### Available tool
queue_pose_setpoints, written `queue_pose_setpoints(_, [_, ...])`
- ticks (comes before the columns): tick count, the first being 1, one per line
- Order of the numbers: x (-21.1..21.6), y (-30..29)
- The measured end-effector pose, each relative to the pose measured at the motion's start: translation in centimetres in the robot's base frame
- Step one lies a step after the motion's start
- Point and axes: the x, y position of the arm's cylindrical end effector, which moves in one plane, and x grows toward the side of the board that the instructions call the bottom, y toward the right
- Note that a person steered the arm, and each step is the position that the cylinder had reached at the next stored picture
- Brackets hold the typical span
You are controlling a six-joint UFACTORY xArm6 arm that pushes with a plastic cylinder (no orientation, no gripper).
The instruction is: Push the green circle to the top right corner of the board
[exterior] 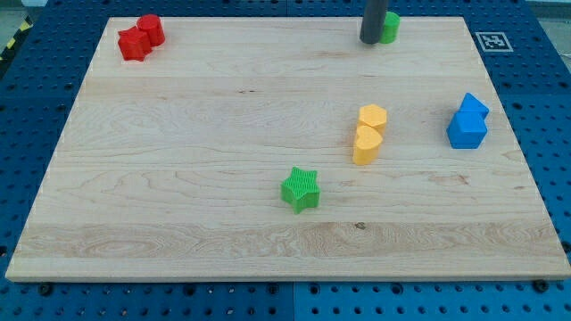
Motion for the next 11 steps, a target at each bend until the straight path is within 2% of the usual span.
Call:
queue_pose_setpoints(1, [-1.6, -1.8])
queue_pose_setpoints(2, [-2.6, 1.2])
queue_pose_setpoints(3, [-0.8, 4.7])
queue_pose_setpoints(4, [0.6, 3.9])
queue_pose_setpoints(5, [2.4, 6.1])
queue_pose_setpoints(7, [0.0, 7.4])
queue_pose_setpoints(8, [-0.9, 4.7])
queue_pose_setpoints(10, [0.2, 8.6])
queue_pose_setpoints(11, [0.2, 8.7])
